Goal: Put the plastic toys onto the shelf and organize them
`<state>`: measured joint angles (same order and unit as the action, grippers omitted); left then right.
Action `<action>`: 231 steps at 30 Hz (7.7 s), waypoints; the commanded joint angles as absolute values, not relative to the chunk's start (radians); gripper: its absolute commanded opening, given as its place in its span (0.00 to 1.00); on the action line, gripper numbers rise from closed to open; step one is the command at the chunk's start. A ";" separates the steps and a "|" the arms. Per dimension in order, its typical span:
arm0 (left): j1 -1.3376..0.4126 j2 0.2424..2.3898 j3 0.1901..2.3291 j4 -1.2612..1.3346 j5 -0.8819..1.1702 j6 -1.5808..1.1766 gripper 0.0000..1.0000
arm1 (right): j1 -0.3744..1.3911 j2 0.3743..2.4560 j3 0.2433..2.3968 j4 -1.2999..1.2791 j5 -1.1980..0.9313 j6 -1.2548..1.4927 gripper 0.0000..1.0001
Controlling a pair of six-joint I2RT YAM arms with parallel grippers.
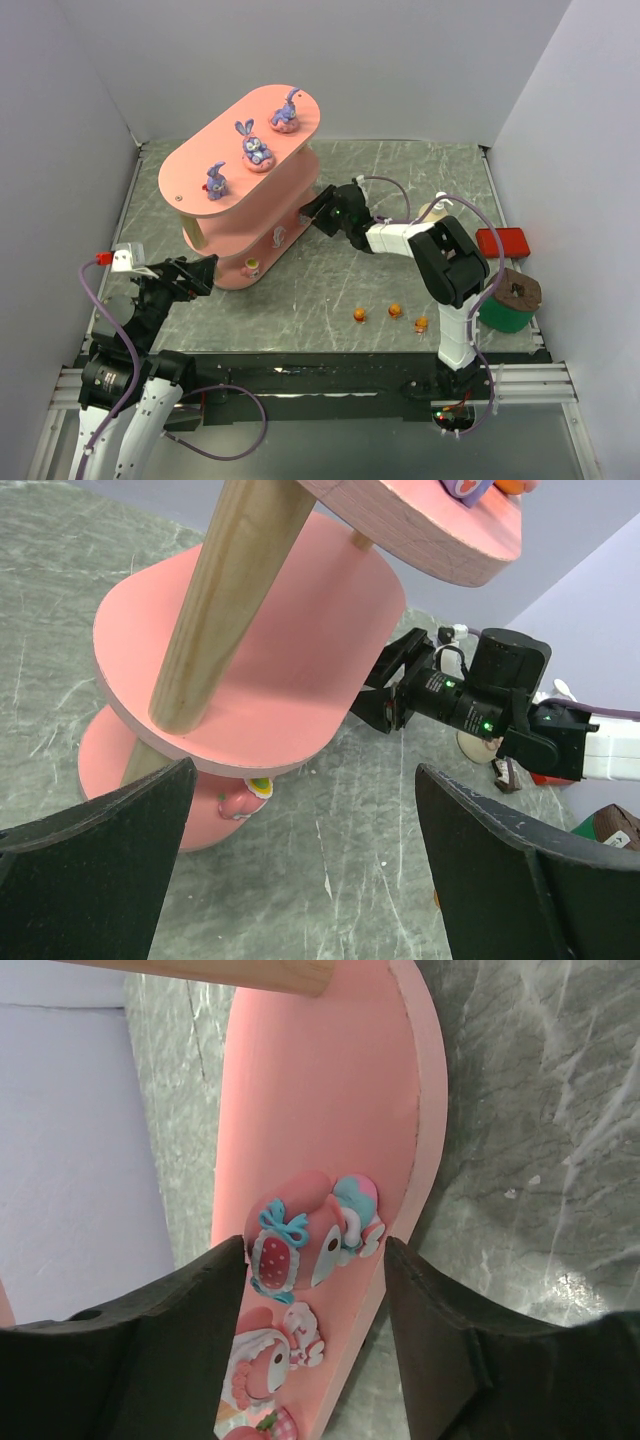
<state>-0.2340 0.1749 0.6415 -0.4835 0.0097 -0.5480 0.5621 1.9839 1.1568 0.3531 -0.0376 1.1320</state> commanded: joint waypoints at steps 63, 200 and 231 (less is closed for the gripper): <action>-0.229 0.161 0.640 -0.459 -0.008 -0.569 0.96 | 0.861 1.121 0.471 -0.326 0.414 0.951 0.06; -0.229 0.094 0.664 -0.528 -0.204 -0.630 0.96 | 1.124 1.612 1.370 -0.197 0.468 0.390 0.22; -0.229 0.081 0.663 -0.525 -0.201 -0.624 0.97 | 1.135 1.874 1.589 -0.041 0.511 0.282 0.23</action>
<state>-0.2340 0.0872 0.6415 -0.5430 -0.1997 -0.6182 1.1278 1.8408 1.5444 -0.0685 0.4679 0.2905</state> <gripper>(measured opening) 0.967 0.414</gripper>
